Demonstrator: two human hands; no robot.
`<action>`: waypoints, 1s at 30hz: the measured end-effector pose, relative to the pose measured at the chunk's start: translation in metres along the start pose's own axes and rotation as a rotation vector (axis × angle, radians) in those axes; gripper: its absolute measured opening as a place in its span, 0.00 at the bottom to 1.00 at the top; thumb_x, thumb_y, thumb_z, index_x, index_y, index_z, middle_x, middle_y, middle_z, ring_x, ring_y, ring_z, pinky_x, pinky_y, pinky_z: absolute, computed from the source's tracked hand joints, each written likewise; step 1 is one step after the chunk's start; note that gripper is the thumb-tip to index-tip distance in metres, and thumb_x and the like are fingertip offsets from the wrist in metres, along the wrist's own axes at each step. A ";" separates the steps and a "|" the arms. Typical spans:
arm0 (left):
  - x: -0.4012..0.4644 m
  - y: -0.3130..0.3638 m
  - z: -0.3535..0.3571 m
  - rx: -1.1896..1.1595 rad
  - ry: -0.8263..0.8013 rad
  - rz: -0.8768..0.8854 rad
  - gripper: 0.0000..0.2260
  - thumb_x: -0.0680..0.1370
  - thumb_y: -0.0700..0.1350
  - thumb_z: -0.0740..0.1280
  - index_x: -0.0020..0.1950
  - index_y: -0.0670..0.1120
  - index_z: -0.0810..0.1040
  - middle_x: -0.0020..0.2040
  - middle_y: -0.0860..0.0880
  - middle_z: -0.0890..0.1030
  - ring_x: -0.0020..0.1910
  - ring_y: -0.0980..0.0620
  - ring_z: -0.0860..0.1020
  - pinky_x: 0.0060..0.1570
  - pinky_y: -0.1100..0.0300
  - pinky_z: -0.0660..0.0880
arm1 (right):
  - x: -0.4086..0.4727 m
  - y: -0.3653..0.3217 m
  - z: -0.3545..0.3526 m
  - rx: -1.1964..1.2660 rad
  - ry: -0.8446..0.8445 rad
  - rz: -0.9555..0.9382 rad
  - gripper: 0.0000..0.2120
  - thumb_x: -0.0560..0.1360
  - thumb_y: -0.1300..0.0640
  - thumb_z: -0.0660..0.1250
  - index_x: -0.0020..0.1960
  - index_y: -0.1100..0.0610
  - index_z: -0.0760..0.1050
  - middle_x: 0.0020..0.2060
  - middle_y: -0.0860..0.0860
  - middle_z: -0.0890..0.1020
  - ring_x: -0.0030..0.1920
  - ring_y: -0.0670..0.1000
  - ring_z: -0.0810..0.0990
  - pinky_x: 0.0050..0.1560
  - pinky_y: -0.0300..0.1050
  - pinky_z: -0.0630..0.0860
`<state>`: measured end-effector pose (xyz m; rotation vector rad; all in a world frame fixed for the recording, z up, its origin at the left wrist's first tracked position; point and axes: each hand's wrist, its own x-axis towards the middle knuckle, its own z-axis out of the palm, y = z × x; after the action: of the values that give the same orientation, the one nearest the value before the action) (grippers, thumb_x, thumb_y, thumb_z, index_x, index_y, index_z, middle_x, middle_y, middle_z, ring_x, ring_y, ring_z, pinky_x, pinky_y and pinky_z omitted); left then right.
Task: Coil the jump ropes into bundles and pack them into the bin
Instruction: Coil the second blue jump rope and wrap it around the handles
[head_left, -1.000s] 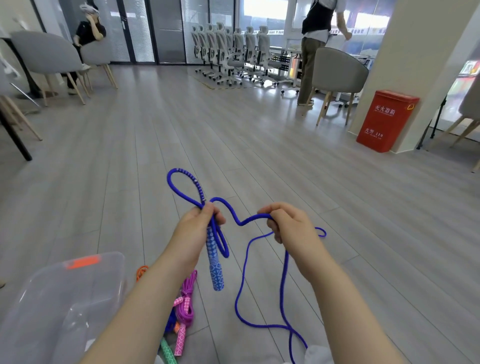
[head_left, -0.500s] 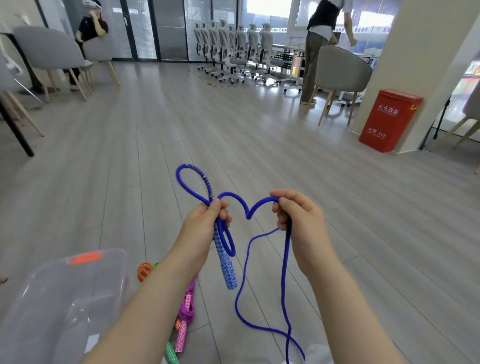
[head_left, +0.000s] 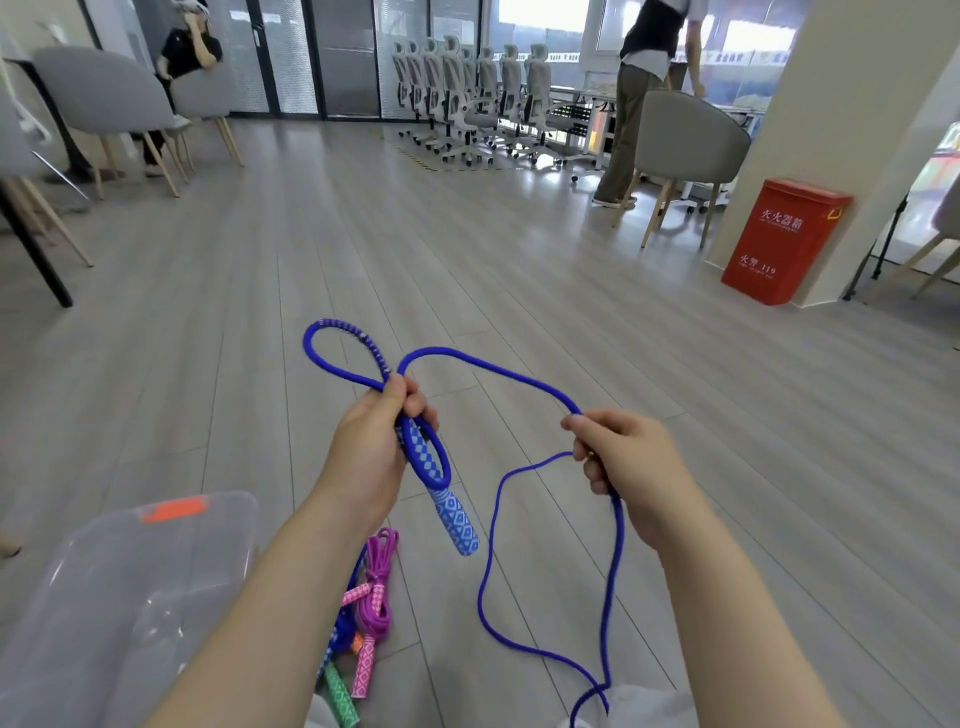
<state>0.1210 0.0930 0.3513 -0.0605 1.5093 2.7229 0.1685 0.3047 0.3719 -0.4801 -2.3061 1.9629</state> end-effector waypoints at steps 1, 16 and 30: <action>-0.002 -0.003 0.003 0.048 -0.021 -0.031 0.10 0.84 0.45 0.57 0.45 0.44 0.72 0.31 0.51 0.71 0.34 0.53 0.75 0.48 0.55 0.73 | -0.002 -0.002 0.004 0.073 -0.012 -0.019 0.06 0.78 0.59 0.67 0.49 0.60 0.81 0.30 0.51 0.76 0.26 0.47 0.69 0.26 0.39 0.67; -0.020 -0.019 0.018 0.438 -0.141 -0.131 0.12 0.84 0.47 0.56 0.52 0.44 0.77 0.36 0.49 0.76 0.42 0.52 0.79 0.54 0.55 0.77 | -0.012 0.000 0.047 0.015 -0.119 -0.189 0.08 0.80 0.57 0.65 0.51 0.51 0.82 0.33 0.46 0.79 0.31 0.39 0.74 0.33 0.33 0.70; -0.021 -0.021 0.017 0.423 -0.123 -0.173 0.13 0.82 0.52 0.60 0.56 0.45 0.78 0.50 0.44 0.84 0.52 0.47 0.82 0.58 0.52 0.77 | -0.014 0.004 0.051 -0.095 -0.253 -0.306 0.12 0.78 0.63 0.65 0.51 0.48 0.81 0.42 0.47 0.85 0.45 0.42 0.83 0.46 0.34 0.78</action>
<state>0.1422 0.1188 0.3433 -0.0120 1.9028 2.1843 0.1694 0.2531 0.3613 0.1213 -2.4460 1.8629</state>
